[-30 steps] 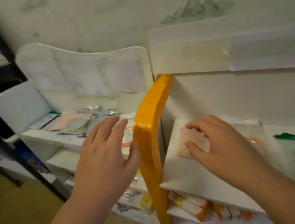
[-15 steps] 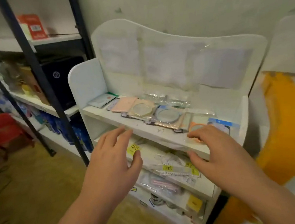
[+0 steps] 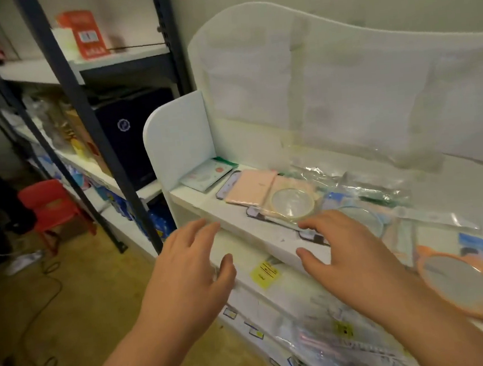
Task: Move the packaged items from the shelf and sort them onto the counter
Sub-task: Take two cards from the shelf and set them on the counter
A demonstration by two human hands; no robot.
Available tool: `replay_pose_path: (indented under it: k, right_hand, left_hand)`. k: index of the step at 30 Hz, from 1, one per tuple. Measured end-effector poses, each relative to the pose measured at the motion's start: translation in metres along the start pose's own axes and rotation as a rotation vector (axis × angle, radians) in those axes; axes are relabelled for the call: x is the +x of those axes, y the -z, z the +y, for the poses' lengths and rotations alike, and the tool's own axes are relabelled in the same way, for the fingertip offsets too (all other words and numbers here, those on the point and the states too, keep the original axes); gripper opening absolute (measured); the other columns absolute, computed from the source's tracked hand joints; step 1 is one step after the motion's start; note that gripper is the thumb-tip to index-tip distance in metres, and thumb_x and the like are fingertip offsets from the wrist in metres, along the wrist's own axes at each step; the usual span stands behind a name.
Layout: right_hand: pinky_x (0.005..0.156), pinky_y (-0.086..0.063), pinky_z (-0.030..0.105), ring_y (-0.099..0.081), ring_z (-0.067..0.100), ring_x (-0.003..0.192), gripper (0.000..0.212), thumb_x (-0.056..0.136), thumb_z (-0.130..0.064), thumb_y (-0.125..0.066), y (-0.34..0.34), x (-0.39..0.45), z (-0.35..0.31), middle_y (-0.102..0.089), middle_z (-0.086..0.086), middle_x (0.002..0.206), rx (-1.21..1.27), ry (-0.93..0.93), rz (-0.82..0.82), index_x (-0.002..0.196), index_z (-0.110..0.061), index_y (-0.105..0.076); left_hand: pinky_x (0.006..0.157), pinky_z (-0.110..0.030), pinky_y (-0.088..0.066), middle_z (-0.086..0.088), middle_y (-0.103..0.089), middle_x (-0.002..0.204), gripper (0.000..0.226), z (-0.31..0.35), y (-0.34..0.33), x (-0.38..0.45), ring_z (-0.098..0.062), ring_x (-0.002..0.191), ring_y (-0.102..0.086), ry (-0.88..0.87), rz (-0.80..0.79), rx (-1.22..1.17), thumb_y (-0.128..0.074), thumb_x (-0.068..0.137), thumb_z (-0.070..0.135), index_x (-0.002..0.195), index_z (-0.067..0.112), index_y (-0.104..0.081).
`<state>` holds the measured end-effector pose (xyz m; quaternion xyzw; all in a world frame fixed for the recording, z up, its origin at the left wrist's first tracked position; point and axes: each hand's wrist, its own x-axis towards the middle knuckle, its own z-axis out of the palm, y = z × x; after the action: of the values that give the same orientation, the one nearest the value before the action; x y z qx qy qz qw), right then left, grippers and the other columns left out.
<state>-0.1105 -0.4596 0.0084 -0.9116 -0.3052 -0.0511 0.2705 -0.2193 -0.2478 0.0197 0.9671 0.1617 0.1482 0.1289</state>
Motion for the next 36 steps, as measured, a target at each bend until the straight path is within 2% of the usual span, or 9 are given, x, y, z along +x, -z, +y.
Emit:
replay_pose_path:
  k: [6,10,15,21,25,27,30,33,36]
  right_hand:
    - [0.093,-0.048,0.031,-0.051,0.007,0.117,0.038,0.089,-0.046,-0.056,-0.03,0.1,-0.003,-0.054,-0.019,0.125,0.041,0.047,-0.025,0.127,-0.038,-0.054]
    - [0.093,-0.042,0.024,-0.047,0.004,0.119,0.041,0.09,-0.047,-0.057,-0.043,0.143,-0.002,-0.051,-0.02,0.131,0.026,0.028,-0.065,0.13,-0.041,-0.05]
    - [0.091,-0.038,0.02,-0.046,0.004,0.119,0.043,0.09,-0.048,-0.056,-0.061,0.174,0.002,-0.049,-0.02,0.131,-0.032,-0.018,-0.093,0.132,-0.041,-0.049]
    - [0.096,-0.043,0.026,-0.049,0.008,0.118,0.043,0.09,-0.047,-0.058,-0.095,0.206,-0.007,-0.052,-0.017,0.129,-0.111,-0.127,-0.094,0.131,-0.039,-0.051]
    - [0.095,-0.04,0.022,-0.049,0.006,0.117,0.041,0.09,-0.047,-0.057,-0.116,0.221,-0.013,-0.053,-0.019,0.127,-0.16,-0.185,-0.077,0.13,-0.04,-0.051]
    - [0.093,-0.039,0.021,-0.049,0.006,0.116,0.04,0.09,-0.046,-0.058,-0.126,0.227,-0.016,-0.053,-0.019,0.125,-0.177,-0.215,-0.091,0.129,-0.04,-0.052]
    - [0.094,-0.042,0.024,-0.051,0.009,0.113,0.041,0.088,-0.043,-0.06,-0.139,0.235,-0.019,-0.053,-0.017,0.121,-0.174,-0.243,-0.118,0.128,-0.038,-0.053]
    - [0.098,-0.039,0.025,-0.048,0.011,0.118,0.049,0.087,-0.045,-0.056,-0.147,0.242,-0.017,-0.048,-0.015,0.127,-0.222,-0.244,-0.183,0.134,-0.037,-0.048]
    - [0.104,-0.036,0.025,-0.041,0.012,0.126,0.06,0.084,-0.053,-0.056,-0.151,0.248,-0.014,-0.04,-0.014,0.136,-0.266,-0.256,-0.254,0.14,-0.037,-0.04]
  left_hand:
    - [0.117,-0.028,-0.023,0.019,-0.028,0.156,0.064,-0.031,-0.007,0.076,-0.004,0.145,-0.021,0.084,-0.014,0.034,-0.046,0.093,0.056,0.152,0.039,-0.029]
    - [0.117,-0.029,-0.025,0.021,-0.029,0.155,0.064,-0.054,-0.016,0.11,-0.002,0.143,-0.023,0.144,-0.076,-0.015,-0.05,0.092,0.053,0.151,0.04,-0.028]
    - [0.111,-0.038,-0.041,0.011,-0.04,0.152,0.064,-0.086,-0.042,0.167,-0.011,0.135,-0.042,0.337,-0.165,-0.392,-0.061,0.093,0.04,0.15,0.033,-0.034]
    - [0.105,-0.041,-0.041,-0.001,-0.038,0.155,0.066,-0.117,-0.084,0.243,-0.023,0.135,-0.044,0.564,-0.323,-0.762,-0.058,0.095,0.03,0.154,0.026,-0.029]
    - [0.09,-0.039,-0.045,0.01,-0.051,0.098,0.045,-0.131,-0.099,0.283,-0.018,0.094,-0.055,0.719,-0.331,-0.974,-0.056,0.092,0.023,0.136,0.02,-0.048]
    - [0.095,-0.041,-0.045,0.011,-0.052,0.104,0.058,-0.135,-0.102,0.293,-0.019,0.098,-0.055,0.765,-0.336,-1.045,-0.059,0.091,0.025,0.146,0.02,-0.041]
    - [0.096,-0.046,-0.045,-0.005,-0.057,0.131,0.071,-0.141,-0.105,0.302,-0.03,0.116,-0.056,0.786,-0.367,-1.156,-0.064,0.073,0.034,0.14,0.017,-0.049]
    - [0.103,-0.055,-0.044,-0.015,-0.055,0.14,0.077,-0.141,-0.108,0.311,-0.036,0.124,-0.055,0.855,-0.365,-1.305,-0.065,0.063,0.031,0.137,0.013,-0.051]
    - [0.076,-0.04,-0.053,-0.02,-0.062,0.112,0.044,-0.143,-0.11,0.319,-0.033,0.092,-0.062,0.894,-0.325,-1.369,-0.062,0.076,0.015,0.116,-0.003,-0.057]
